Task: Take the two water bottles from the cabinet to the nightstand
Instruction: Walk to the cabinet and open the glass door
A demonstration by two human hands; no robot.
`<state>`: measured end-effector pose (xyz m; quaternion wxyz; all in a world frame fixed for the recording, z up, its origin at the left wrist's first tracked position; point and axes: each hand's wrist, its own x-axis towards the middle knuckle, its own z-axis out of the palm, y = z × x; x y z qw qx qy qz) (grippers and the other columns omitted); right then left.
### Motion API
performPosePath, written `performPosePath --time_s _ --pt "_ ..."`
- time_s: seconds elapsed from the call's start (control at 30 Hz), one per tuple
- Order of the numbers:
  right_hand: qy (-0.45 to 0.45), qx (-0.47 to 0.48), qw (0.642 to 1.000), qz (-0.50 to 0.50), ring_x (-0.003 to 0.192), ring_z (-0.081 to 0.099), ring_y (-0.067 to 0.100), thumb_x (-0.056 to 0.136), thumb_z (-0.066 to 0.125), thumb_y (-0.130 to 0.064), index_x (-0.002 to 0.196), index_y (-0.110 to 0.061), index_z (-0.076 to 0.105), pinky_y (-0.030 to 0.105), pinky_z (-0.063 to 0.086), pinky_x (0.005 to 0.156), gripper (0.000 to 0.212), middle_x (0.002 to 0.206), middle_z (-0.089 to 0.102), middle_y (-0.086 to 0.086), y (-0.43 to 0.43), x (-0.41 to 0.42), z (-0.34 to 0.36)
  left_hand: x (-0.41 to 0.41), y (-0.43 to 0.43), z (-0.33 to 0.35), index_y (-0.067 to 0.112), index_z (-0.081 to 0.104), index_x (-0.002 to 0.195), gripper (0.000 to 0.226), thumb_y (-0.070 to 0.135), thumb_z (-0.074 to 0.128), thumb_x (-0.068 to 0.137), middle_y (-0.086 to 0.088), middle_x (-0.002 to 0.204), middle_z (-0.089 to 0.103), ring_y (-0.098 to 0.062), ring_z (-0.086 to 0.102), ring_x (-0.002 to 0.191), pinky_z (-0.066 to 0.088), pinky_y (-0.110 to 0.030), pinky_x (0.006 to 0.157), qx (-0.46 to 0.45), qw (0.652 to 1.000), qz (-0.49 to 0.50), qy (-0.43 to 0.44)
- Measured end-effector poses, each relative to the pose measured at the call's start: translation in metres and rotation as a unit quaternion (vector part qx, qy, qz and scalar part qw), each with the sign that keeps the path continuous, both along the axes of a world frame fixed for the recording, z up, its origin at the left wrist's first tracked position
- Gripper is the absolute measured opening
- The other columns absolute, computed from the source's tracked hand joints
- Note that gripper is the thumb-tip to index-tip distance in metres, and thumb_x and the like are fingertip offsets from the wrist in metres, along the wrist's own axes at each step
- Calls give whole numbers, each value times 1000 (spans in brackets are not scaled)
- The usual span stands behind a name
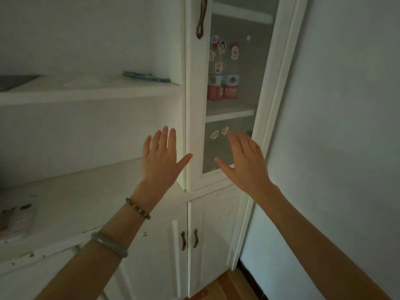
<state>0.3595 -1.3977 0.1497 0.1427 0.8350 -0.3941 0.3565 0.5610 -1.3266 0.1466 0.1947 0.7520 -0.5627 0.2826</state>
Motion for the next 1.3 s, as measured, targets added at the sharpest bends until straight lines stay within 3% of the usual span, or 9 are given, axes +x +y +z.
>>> performPosePath --time_s 0.2,0.4,0.53,0.6,0.77,0.9,1.13,1.3 --pt "-13 -82 996 17 129 40 35 87 41 -56 137 -6 37 47 33 107 72 141 43 19 -50 28 87 17 -43 74 4 24 141 82 63 32 85 -19 147 30 -34 28 135 18 -48 111 -71 996 17 -48" --pt "-20 -178 983 40 129 39 35 88 52 -46 137 -5 37 47 31 107 66 141 42 21 -81 59 172 31 -67 136 4 22 142 79 59 32 87 -19 147 31 -34 30 134 20 -48 112 -110 987 30 -109" --pt "31 -238 969 60 128 40 38 87 52 -37 134 0 41 49 33 105 61 139 43 26 -103 77 219 45 -74 167 2 35 137 74 53 44 85 -20 139 44 -35 41 127 28 -50 108 -134 975 24 -176" --pt "67 -261 961 68 127 43 37 85 51 -33 130 1 45 49 34 104 57 136 46 26 -115 84 237 49 -78 178 3 36 137 73 55 41 85 -18 139 44 -33 42 127 30 -50 107 -126 973 27 -193" --pt "120 -330 934 59 129 42 35 81 54 -29 124 1 52 46 34 105 51 136 48 24 -132 91 254 54 -93 187 5 36 137 75 59 20 88 -16 140 43 -31 40 129 31 -49 107 -116 977 42 -173" --pt "184 -375 908 23 132 37 32 82 51 -26 124 2 51 46 28 109 50 139 45 21 -133 103 254 56 -103 179 5 38 136 76 60 19 87 -16 139 44 -31 41 128 34 -50 105 -116 979 35 -166" --pt "201 -386 900 6 127 44 32 81 57 -26 117 2 54 47 36 106 46 127 56 21 -136 100 257 57 -106 168 6 36 138 78 61 17 86 -15 142 40 -30 36 131 29 -50 107 -102 981 45 -158" --pt "268 -419 867 -18 123 48 33 74 60 -22 112 -1 58 46 36 105 44 120 60 17 -132 91 264 52 -104 162 6 36 137 78 61 16 86 -14 142 41 -29 37 131 24 -49 107 -91 983 51 -151"
